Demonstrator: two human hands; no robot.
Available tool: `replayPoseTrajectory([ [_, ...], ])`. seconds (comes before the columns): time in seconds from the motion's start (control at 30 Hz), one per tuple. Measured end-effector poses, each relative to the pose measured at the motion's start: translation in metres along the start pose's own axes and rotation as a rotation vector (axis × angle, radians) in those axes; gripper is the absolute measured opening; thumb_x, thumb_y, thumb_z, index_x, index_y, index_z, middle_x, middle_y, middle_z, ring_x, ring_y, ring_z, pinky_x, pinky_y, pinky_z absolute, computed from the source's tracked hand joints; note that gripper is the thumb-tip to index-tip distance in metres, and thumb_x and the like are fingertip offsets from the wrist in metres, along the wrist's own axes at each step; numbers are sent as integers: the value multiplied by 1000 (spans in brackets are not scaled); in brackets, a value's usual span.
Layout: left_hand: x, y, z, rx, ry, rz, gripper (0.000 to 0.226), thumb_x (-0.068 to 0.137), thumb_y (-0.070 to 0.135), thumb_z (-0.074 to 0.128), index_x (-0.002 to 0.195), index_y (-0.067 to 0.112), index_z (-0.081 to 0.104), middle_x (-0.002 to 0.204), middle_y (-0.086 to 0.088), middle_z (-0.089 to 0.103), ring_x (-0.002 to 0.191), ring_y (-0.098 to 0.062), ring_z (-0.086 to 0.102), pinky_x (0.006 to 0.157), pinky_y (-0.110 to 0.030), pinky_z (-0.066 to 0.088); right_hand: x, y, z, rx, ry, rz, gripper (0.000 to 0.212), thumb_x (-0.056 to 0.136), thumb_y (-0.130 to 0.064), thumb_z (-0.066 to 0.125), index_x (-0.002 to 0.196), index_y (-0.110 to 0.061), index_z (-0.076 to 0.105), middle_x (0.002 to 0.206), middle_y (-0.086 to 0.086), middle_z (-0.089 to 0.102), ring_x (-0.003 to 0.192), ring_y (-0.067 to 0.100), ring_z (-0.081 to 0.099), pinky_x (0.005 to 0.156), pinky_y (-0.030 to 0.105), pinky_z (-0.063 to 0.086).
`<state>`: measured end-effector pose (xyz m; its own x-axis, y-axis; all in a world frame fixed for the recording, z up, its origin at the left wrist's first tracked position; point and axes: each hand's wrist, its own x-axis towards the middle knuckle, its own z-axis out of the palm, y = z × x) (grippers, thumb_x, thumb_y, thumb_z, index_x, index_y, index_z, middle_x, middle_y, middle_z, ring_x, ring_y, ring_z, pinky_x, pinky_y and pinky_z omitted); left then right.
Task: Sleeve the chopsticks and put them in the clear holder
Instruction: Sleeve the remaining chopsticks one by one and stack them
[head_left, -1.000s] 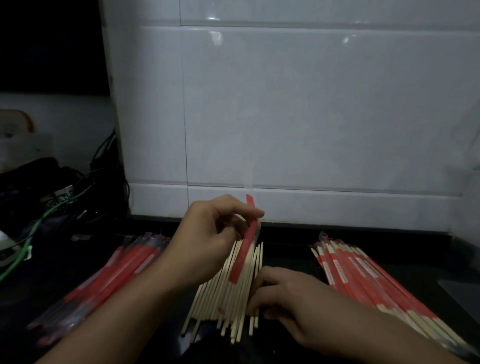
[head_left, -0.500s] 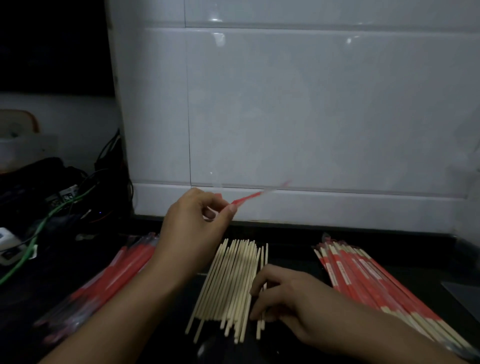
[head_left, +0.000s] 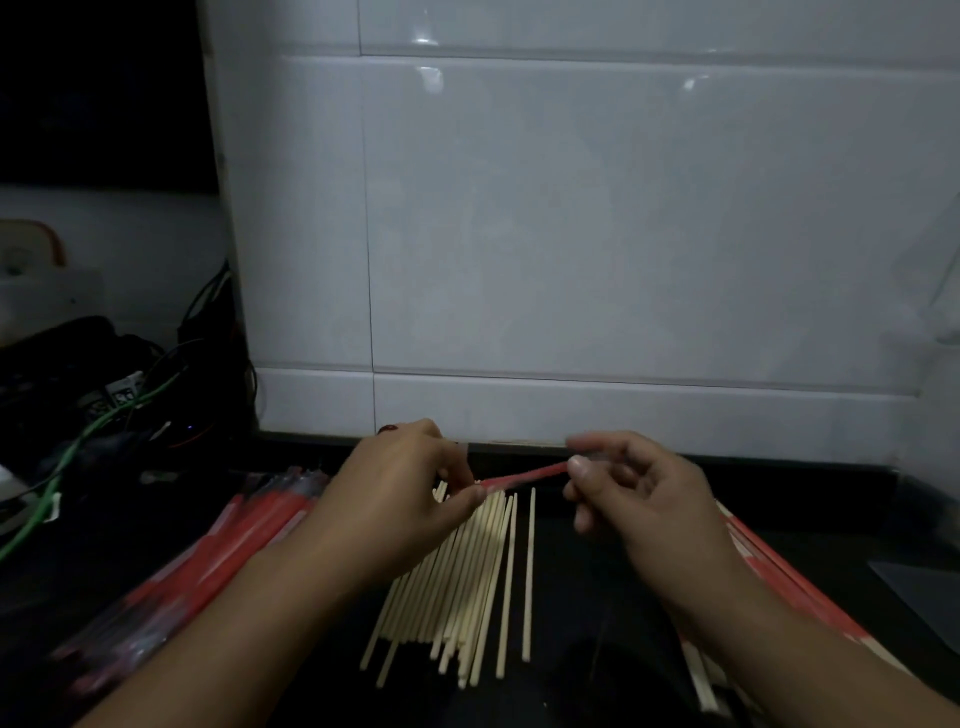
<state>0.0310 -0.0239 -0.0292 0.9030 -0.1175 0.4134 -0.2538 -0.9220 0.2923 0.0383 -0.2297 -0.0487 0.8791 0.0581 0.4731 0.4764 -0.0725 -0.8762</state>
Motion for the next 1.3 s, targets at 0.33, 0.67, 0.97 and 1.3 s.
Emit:
replayPoseTrajectory([
  [0.33,-2,6,6,231,213,264,77,77,82,32,143,44,37,165,-3,9,153,-24,-3,122,-53,1,-8,1,14,100,-71,63,11,88,-7,65,92,-11,75,72,14,72,55,13,60,56,23,51],
  [0.67,-1,4,1,-315,75,17,9,93,35,64,94,32,72,81,13,70,79,0,65,77,-28,57,6,13,-20,-787,-351,-328,17,88,-19,69,97,-33,67,95,-15,57,83,0,58,72,9,42],
  [0.97,-1,2,8,-689,-113,-168,17,97,26,60,89,17,74,80,6,76,76,-7,70,89,-42,56,-3,20,-5,-808,-807,-346,22,90,-9,64,98,-27,75,115,-22,47,99,0,58,85,7,43],
  [1.3,0,-3,5,-804,-86,-196,14,94,20,66,87,13,76,80,0,76,77,-12,72,80,-36,56,5,15,-5,-569,-351,-620,17,90,-5,54,95,-19,62,105,-9,57,94,8,59,82,24,49],
])
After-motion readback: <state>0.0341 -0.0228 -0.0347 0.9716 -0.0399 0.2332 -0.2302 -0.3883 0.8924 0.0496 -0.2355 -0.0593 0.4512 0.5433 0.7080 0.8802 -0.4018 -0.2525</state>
